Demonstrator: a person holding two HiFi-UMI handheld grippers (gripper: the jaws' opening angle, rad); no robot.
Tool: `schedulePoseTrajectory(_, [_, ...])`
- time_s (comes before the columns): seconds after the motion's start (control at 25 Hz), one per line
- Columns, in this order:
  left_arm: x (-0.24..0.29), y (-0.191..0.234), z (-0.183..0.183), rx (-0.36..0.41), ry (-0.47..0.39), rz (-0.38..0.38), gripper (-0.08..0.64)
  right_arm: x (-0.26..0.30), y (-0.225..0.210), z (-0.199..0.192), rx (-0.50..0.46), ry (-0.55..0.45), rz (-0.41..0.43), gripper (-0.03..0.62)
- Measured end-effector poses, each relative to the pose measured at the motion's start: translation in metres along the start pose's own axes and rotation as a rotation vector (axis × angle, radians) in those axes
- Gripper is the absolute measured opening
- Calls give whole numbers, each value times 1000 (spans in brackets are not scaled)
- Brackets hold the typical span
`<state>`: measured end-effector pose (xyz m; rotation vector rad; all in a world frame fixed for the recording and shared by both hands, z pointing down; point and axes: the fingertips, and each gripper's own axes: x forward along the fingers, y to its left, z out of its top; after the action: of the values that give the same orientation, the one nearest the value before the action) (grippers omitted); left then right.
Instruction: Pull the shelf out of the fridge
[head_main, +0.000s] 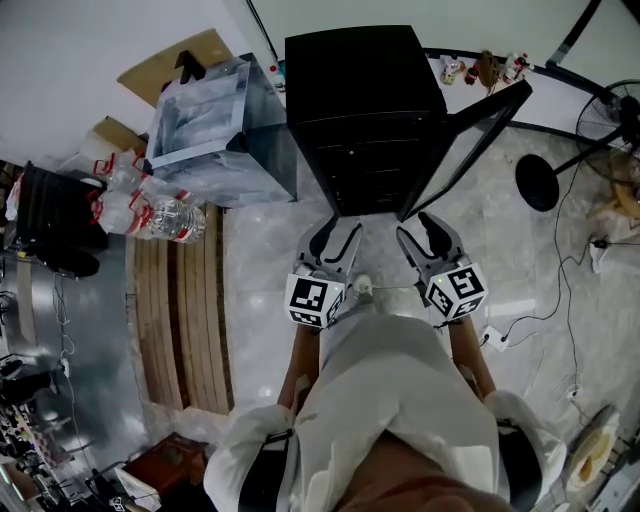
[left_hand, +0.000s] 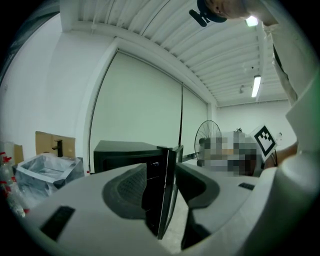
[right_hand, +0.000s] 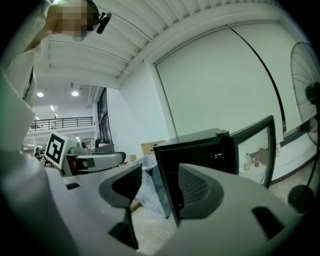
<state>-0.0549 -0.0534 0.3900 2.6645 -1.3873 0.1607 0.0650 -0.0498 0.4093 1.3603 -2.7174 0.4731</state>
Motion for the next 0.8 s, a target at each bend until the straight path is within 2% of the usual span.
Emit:
schedulePoseTrajectory(0.48, [34, 51, -10, -47, -4, -75, 168, 50, -10, 0, 22, 3, -85, 228])
schedulePoseTrajectory(0.8, [56, 56, -25, -81, 19, -121, 166, 68, -26, -5, 46, 15, -112, 227])
